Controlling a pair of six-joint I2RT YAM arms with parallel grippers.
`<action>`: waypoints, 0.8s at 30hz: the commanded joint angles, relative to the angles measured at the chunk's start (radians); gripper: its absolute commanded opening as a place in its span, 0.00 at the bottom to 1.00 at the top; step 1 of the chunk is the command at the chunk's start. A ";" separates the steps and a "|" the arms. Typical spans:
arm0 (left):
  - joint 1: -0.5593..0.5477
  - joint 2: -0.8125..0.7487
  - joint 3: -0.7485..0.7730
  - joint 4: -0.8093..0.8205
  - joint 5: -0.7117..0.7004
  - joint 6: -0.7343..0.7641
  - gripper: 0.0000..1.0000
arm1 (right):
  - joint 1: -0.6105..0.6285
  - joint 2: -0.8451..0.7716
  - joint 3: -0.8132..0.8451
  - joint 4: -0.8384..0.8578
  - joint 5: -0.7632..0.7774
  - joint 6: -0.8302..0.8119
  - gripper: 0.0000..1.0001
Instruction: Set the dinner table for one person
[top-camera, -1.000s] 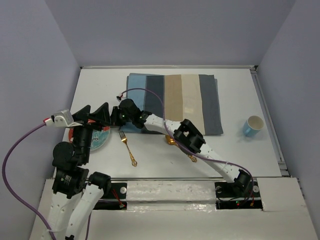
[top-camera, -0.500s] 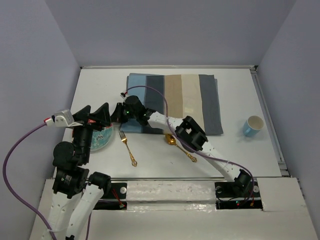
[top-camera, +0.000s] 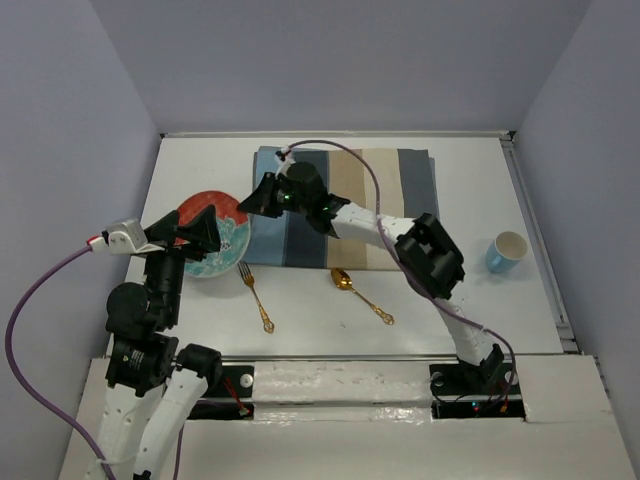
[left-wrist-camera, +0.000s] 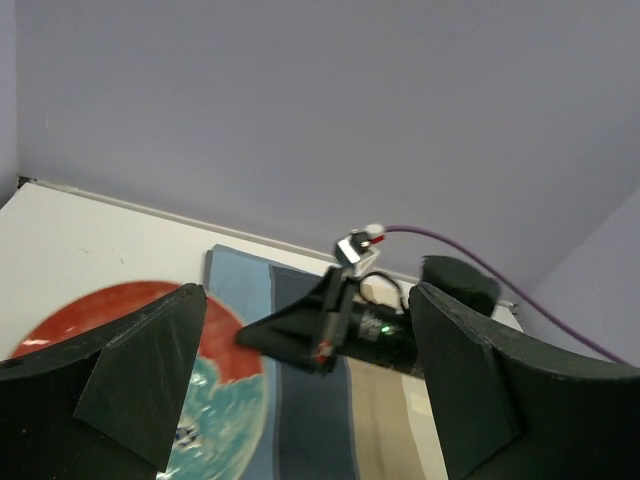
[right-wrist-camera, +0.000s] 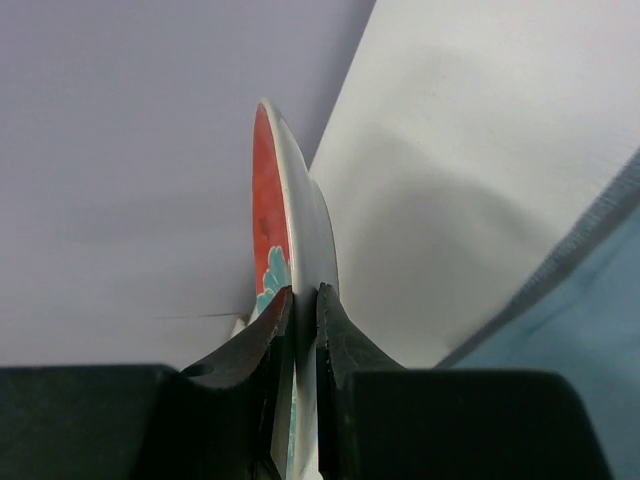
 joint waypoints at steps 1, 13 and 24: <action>0.006 -0.001 0.000 0.040 0.003 0.019 0.93 | -0.135 -0.265 -0.216 0.421 -0.020 0.143 0.00; 0.000 0.004 -0.007 0.040 0.032 0.015 0.93 | -0.460 -0.598 -0.704 0.521 -0.007 0.148 0.00; -0.005 0.013 -0.014 0.036 0.056 0.012 0.93 | -0.617 -0.540 -0.730 0.512 -0.106 0.151 0.00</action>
